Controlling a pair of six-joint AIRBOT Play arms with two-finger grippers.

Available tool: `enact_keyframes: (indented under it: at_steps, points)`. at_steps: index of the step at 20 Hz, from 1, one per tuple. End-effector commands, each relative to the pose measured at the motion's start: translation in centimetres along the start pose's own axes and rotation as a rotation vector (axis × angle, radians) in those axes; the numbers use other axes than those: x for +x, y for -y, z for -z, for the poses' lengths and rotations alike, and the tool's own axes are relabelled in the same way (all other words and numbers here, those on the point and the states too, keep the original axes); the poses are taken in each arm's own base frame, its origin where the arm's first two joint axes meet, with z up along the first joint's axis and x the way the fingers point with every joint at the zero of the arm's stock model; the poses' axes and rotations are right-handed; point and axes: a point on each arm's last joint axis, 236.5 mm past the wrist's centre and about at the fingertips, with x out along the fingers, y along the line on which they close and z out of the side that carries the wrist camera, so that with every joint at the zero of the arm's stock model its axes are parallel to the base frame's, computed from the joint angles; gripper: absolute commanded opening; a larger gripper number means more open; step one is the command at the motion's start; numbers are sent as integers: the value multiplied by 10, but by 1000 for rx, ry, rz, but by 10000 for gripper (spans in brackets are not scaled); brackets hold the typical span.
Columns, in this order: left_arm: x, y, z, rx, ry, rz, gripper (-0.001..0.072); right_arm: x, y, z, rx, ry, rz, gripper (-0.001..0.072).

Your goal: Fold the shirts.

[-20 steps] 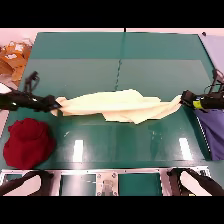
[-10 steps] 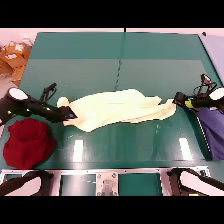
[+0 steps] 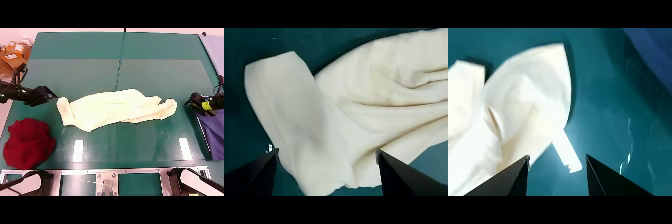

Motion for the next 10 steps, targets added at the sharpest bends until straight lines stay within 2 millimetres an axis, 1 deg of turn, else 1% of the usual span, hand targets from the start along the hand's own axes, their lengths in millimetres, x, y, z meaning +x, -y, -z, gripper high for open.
enact_keyframes:
  at_steps: [1,2,3,4,5,7,9,10]
  points:
    - [27,-34,-3,-51,-42,-19,713,-1,-17,46,11,-79,-72,421]
    - [37,-36,3,-65,-75,0,713,5,-25,63,-4,-104,-91,423]
    - [47,-37,9,-76,-110,15,713,14,-35,81,-16,-139,-114,447]
    - [56,-36,15,-61,-142,28,712,24,-46,99,-21,-177,-144,520]
    - [66,-34,18,-47,-162,32,712,36,-58,115,-20,-204,-181,543]
    - [81,-28,13,-16,-148,25,712,55,-83,135,-14,-212,-245,543]
    - [92,-16,5,14,-112,27,711,67,-107,151,-21,-227,-292,543]
    - [96,-11,4,30,-110,27,701,72,-117,157,-35,-235,-305,543]
